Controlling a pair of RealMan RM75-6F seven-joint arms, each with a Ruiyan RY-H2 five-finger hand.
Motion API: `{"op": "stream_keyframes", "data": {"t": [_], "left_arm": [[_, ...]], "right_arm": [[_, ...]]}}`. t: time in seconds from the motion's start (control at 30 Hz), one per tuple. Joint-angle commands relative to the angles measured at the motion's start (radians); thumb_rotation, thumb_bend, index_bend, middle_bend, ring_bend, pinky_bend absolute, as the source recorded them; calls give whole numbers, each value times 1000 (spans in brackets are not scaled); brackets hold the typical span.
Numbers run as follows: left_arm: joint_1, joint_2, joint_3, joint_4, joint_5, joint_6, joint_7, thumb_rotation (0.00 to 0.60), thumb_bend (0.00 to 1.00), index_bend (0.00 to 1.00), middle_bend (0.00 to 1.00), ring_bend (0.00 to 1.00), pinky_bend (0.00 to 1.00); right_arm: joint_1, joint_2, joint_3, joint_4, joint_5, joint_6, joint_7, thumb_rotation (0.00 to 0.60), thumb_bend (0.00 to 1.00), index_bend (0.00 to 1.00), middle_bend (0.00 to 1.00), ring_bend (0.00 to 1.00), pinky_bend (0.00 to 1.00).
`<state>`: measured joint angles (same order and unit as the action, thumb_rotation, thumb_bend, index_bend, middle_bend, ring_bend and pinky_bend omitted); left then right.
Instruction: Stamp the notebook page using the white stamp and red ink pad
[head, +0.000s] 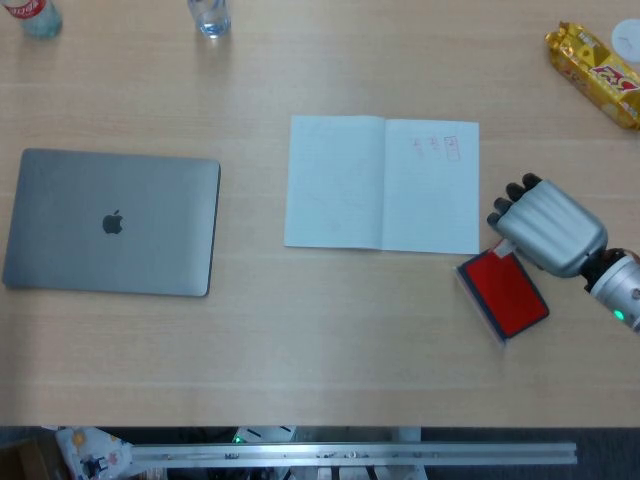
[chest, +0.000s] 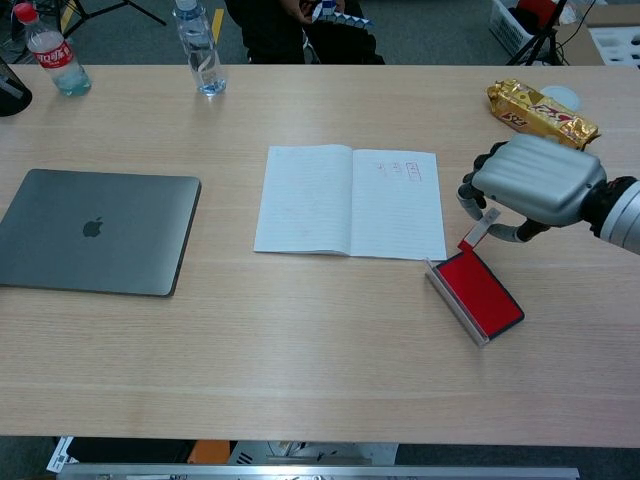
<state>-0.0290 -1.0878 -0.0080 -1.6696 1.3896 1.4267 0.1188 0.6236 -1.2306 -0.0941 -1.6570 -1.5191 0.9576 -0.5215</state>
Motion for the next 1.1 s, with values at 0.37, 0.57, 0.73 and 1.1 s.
{"op": "stream_keyframes", "data": {"t": [0.37, 0.57, 0.73, 1.1], "left_arm": [[10, 6, 10, 3, -5, -3, -11, 600, 207, 284, 96, 135, 21], [9, 6, 14, 5, -9, -14, -11, 600, 207, 281, 95, 134, 21], [7, 6, 16, 6, -12, -25, -11, 600, 207, 279, 92, 135, 21], [9, 7, 17, 14, -16, -27, -19, 600, 207, 271, 90, 135, 21]], "right_arm": [[-26, -74, -30, 66, -45, -18, -44, 600, 422, 723, 588, 409, 422], [-31, -93, -34, 89, -40, -38, -63, 600, 425, 725, 591, 416, 422], [-30, -106, -31, 103, -26, -59, -76, 600, 426, 725, 591, 419, 422], [-30, -130, -24, 120, -20, -74, -105, 600, 426, 727, 591, 421, 423]]}}
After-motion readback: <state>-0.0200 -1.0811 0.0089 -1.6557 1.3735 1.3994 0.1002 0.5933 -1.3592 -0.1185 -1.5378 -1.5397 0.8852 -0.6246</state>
